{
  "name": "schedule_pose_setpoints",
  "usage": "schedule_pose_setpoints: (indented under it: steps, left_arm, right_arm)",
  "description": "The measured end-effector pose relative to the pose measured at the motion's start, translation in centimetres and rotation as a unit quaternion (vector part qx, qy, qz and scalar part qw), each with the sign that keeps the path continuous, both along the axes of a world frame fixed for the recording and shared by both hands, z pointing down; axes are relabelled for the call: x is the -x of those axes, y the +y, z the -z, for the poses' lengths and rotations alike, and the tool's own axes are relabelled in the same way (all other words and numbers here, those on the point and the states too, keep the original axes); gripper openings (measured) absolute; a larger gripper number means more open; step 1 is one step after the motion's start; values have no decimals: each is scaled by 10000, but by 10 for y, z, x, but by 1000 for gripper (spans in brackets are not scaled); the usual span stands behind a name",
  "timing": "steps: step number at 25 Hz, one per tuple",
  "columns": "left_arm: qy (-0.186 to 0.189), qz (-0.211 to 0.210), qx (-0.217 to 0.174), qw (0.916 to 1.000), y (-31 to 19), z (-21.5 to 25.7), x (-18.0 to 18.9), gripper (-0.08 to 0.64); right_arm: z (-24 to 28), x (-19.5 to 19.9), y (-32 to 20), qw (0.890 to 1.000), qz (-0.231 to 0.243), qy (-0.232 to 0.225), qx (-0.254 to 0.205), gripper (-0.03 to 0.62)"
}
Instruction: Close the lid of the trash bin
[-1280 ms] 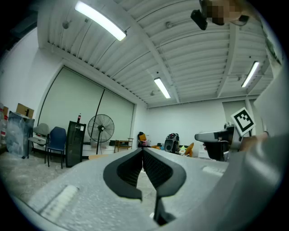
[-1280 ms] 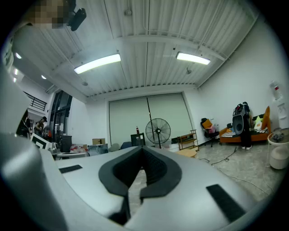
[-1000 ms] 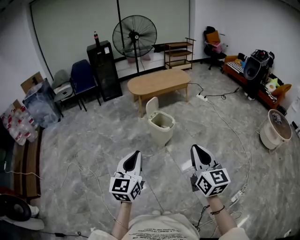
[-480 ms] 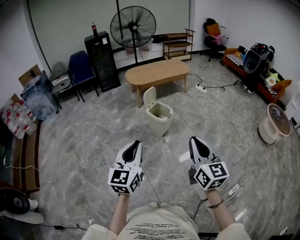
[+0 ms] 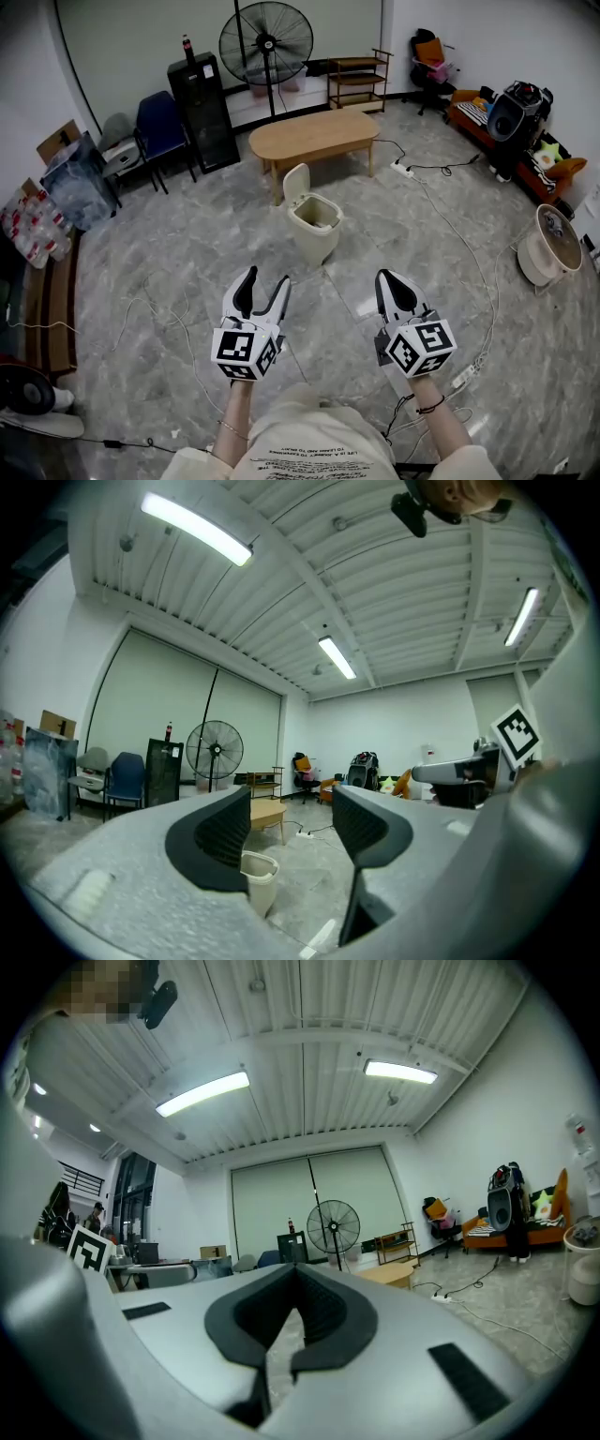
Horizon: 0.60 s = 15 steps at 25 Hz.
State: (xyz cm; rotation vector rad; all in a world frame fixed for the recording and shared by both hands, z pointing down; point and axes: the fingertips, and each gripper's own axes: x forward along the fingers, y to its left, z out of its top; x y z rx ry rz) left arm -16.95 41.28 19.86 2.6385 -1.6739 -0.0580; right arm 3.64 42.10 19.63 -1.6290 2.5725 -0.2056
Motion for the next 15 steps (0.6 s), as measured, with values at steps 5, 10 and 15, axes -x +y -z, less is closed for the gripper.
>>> schedule_pose_setpoints:
  steps: [5, 10, 15]
  left_arm:
    - [-104, 143, 41, 9998, -9, -6, 1, 300]
    - [-108, 220, 150, 9996, -27, -19, 5, 314]
    - [-16, -31, 256, 9997, -61, -31, 0, 314]
  right_arm:
    - [-4, -4, -8, 9999, 41, -88, 58, 5]
    - [-12, -6, -25, 9998, 4, -119, 130, 4]
    - [-19, -5, -63, 9997, 16, -85, 231, 5]
